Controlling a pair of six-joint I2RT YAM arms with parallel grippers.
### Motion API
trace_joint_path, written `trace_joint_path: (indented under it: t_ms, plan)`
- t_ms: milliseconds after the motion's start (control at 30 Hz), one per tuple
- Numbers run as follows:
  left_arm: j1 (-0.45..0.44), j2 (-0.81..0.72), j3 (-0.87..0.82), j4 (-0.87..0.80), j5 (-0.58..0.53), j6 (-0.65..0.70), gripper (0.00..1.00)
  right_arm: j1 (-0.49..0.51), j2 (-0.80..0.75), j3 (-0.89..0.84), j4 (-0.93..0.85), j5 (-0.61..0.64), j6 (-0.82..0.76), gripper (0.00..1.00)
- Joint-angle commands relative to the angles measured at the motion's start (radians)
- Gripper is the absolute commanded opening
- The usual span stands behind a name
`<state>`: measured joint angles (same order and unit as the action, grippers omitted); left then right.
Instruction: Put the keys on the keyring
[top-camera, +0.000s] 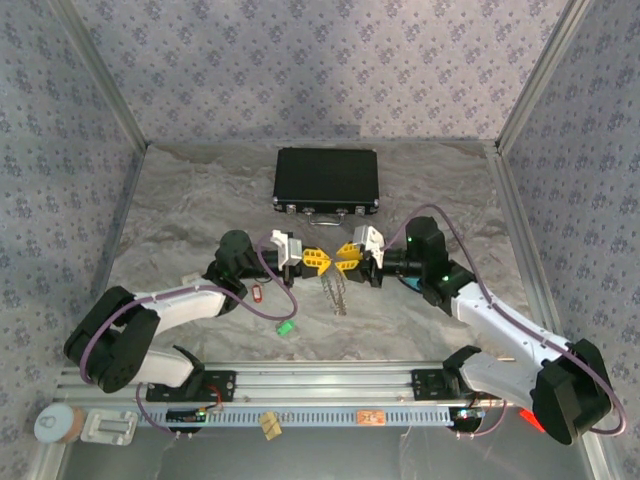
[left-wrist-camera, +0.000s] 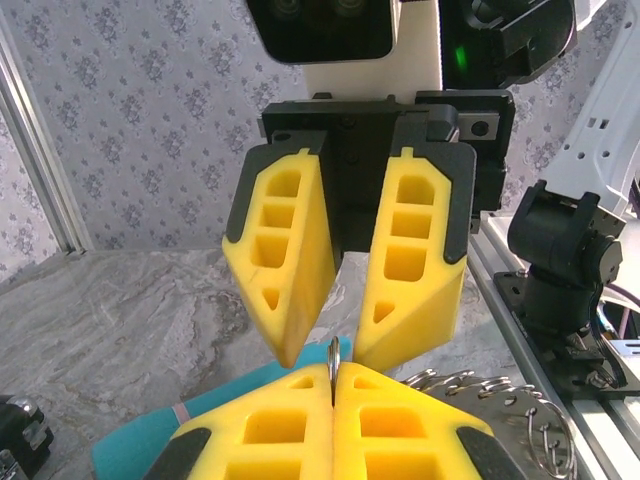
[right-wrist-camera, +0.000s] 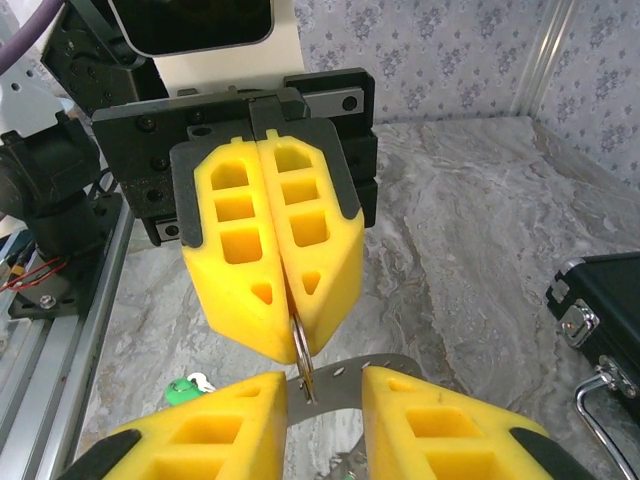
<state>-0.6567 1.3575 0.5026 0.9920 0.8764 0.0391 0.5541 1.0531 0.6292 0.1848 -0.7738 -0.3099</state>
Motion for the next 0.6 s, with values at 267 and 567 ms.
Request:
trace_joint_path:
  t_ms: [267, 567]
  plan:
    - [-0.01, 0.001, 0.004, 0.079, 0.034, -0.012, 0.0, 0.014, 0.036, 0.062, -0.001, -0.028, -0.011, 0.03]
    - [-0.013, -0.074, 0.047, -0.273, -0.056, 0.125, 0.31, 0.035, 0.034, 0.2, -0.343, 0.096, -0.174, 0.0]
